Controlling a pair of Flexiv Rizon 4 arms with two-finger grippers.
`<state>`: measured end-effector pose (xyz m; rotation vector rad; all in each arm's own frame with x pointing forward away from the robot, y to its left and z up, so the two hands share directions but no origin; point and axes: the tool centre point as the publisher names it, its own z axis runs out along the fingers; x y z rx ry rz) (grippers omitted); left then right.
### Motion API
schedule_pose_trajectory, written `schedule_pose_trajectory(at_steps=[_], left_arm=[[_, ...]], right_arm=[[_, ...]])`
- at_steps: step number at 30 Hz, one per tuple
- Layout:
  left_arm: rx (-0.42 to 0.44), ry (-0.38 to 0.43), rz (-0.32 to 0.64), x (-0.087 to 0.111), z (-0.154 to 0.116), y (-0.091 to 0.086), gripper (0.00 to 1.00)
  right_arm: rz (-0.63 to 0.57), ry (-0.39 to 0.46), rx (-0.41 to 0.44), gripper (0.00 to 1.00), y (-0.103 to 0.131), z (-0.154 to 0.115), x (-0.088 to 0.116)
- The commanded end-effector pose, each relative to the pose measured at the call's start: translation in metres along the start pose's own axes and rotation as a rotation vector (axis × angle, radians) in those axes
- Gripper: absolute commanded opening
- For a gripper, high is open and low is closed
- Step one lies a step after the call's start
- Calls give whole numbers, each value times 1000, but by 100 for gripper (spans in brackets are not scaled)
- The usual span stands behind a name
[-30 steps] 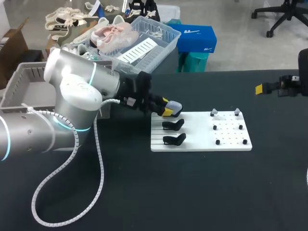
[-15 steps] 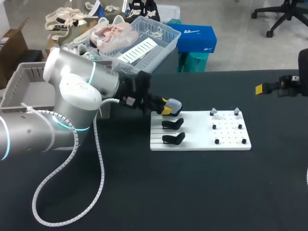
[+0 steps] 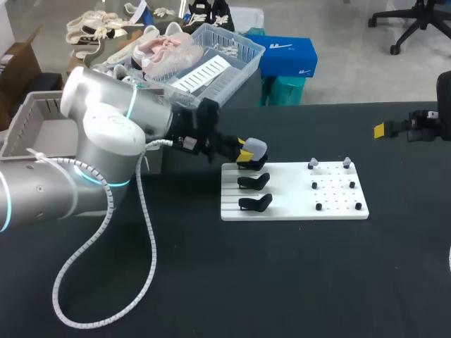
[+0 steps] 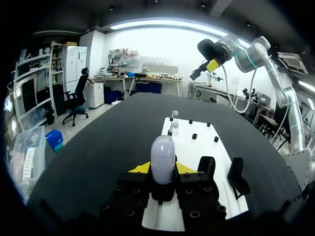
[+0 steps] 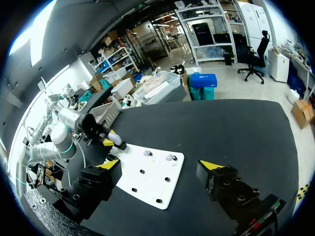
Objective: Pick up each earbud case from the left stands, insert the matching earbuds, close the lid, and place the case in the box.
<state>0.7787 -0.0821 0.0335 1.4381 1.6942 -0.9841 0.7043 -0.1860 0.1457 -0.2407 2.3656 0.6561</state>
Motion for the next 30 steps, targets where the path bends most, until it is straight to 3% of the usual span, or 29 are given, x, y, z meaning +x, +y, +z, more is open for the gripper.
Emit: schedule_pose_trajectory(at_steps=[1, 8, 17, 25, 30], left_arm=[[-10, -19, 0, -5, -10, -4, 0], [-27, -49, -17, -25, -22, -12, 0], [-48, -128, -4, -67, -38, -47, 0], [-39, -152, 18, -92, -41, -78, 0], [-27, -163, 44, -104, -34, -85, 0]], right_arm=[[1, 1, 5, 100, 1, -1, 0], [1, 1, 5, 100, 1, -1, 0], [1, 1, 5, 100, 1, -1, 0], [-137, 46, -54, 100, 36, 17, -17], [-198, 66, -98, 100, 63, 24, -17]])
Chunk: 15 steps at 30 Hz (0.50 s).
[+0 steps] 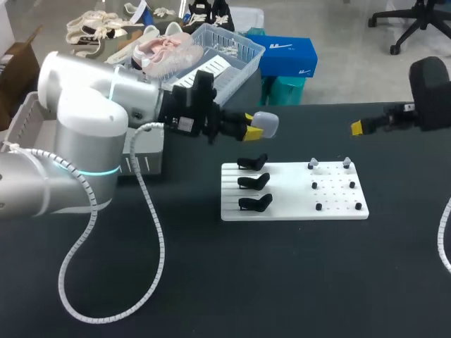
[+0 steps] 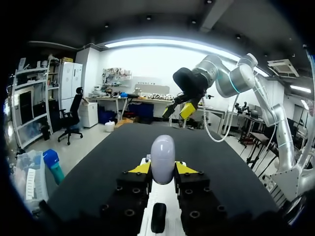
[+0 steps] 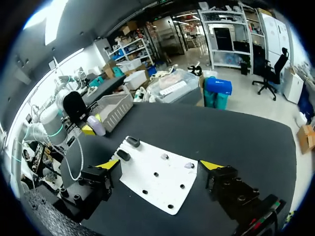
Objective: Pick up each earbud case from the left stands, insert the matching earbuds, close the lid, and place the case in the box.
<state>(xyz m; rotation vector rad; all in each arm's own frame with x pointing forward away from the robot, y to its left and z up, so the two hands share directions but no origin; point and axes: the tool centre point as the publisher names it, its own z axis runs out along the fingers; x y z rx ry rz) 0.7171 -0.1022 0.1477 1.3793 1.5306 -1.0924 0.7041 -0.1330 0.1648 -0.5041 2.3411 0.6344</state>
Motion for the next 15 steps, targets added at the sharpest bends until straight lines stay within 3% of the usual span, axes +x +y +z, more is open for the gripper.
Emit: schedule_pose_trajectory(at_steps=[1, 6, 15], left_arm=[[-73, 2, 11, -4, 8, -8, 0], [-73, 12, 41, -10, 18, -4, 0], [-70, -2, 44, -20, 21, -4, 0]], right_arm=[[-20, 12, -49, 100, 14, 12, -8], [-84, 72, -90, 100, 38, 23, -13], [-146, 93, -145, 100, 69, 43, -26]])
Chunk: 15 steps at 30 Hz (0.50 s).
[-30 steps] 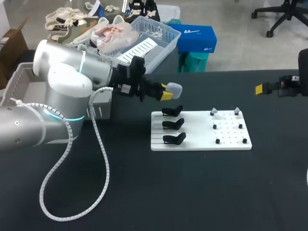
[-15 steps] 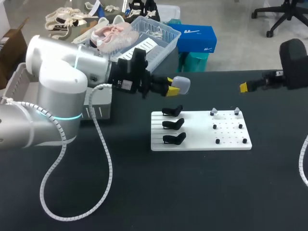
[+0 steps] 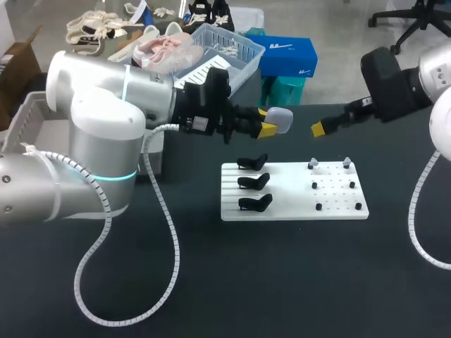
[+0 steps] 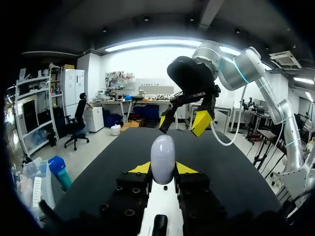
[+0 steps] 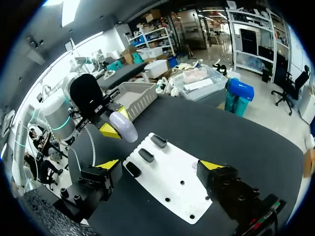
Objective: Pick up each earbud case from the left stands, insert the matching earbuds, close the lid, and place the case in the box.
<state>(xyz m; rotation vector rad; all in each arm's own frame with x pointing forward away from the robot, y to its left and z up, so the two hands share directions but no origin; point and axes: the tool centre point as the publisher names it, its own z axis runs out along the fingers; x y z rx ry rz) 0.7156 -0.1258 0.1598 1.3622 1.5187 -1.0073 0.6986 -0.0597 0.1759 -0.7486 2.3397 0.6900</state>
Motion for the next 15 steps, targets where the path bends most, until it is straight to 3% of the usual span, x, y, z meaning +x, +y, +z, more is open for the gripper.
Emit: schedule_pose_trajectory(at_steps=[1, 15], left_arm=[[-2, -5, 3, -1, 2, -2, 0], [4, -1, -3, -1, 10, -4, 0]], right_arm=[[-14, 3, -40, 100, 2, 14, -12], [-47, 6, -100, 100, 10, 34, -21]])
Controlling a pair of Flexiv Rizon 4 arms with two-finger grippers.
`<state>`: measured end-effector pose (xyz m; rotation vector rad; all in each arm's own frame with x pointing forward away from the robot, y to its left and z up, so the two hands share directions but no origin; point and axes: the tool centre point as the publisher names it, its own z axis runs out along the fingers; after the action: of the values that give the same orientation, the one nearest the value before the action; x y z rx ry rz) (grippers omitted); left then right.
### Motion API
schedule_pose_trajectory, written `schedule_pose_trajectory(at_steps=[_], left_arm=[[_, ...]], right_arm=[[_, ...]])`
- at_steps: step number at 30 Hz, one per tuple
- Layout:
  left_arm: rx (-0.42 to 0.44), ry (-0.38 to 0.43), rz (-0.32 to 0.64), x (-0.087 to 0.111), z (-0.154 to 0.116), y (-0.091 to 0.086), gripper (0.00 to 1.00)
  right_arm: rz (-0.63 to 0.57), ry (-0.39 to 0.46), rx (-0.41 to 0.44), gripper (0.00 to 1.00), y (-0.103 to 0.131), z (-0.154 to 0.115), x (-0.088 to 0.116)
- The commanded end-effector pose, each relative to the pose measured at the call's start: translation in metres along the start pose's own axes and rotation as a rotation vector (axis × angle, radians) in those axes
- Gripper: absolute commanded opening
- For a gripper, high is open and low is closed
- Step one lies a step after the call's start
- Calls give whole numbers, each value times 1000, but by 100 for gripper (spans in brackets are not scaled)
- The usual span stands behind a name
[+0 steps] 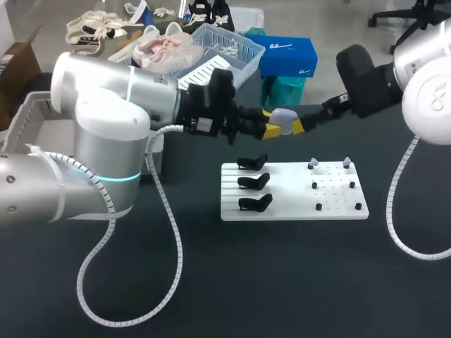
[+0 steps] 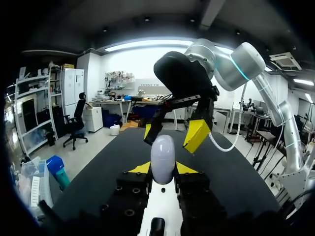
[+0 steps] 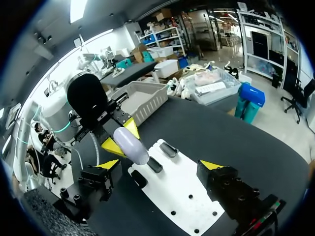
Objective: Pick up each earbud case from the left stands, insert the matching earbuds, close the lid, and place the case in the box.
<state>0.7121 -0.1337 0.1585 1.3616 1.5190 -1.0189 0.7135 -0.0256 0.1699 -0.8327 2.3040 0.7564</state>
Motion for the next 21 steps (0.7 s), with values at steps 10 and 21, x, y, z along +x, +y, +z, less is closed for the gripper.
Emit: schedule_pose_trajectory(at_steps=[10, 21], left_arm=[[1, 7, 10, 1, 6, -2, 0], [10, 9, 15, 5, 6, -5, 0]], right_arm=[[-13, 8, -34, 100, -2, 4, -7], [-25, 6, -30, 100, -6, 1, -11]])
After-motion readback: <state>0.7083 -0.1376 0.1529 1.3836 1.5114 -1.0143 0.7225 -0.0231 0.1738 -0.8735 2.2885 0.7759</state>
